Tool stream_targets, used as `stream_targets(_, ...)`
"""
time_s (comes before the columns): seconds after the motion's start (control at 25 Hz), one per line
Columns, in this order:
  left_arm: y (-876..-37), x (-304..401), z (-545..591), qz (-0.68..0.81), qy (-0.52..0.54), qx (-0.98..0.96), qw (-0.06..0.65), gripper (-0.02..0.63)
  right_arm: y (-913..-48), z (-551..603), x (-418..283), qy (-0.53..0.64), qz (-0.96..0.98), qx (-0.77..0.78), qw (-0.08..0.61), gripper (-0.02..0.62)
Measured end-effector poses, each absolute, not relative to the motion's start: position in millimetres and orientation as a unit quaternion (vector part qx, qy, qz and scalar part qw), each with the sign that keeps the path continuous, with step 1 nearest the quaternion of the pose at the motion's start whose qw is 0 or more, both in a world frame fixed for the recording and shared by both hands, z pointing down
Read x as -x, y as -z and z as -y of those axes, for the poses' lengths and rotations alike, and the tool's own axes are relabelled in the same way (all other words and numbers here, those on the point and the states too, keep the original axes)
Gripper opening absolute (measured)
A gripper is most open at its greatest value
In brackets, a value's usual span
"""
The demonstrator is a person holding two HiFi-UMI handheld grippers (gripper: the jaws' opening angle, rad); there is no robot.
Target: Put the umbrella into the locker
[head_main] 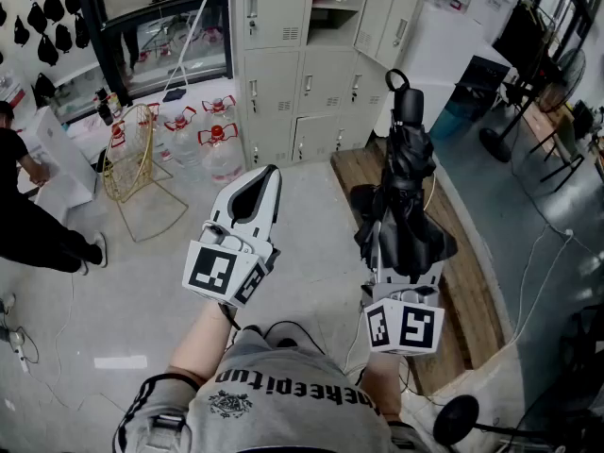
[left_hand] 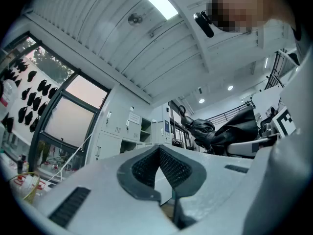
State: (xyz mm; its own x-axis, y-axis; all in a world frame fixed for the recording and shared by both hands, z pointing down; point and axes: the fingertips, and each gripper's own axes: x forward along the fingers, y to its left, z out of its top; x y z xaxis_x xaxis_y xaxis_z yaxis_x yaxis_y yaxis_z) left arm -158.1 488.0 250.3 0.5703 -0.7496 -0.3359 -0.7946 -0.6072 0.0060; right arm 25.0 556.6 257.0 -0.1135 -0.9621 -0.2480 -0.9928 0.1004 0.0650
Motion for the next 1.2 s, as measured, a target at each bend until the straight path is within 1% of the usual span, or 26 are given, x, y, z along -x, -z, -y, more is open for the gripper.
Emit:
stream_targets(0.44, -240, 161, -495, -0.432, -0.154, 0.885, 0.076, 0.003, -250, -563, -19, -0.107, -0.738, 0.663, 0.072, 0.232)
stream_targets(0.84, -237, 157, -506, -0.437, -0.149, 0.882, 0.094, 0.003, -254, -563, -20, -0.088, -0.746, 0.653, 0.098, 0.230)
stream_targets(1.2, -244, 160, -497, -0.446, -0.148, 0.877, 0.103, 0.003, -276, -549, -15, -0.095, -0.747, 0.654, 0.077, 0.229)
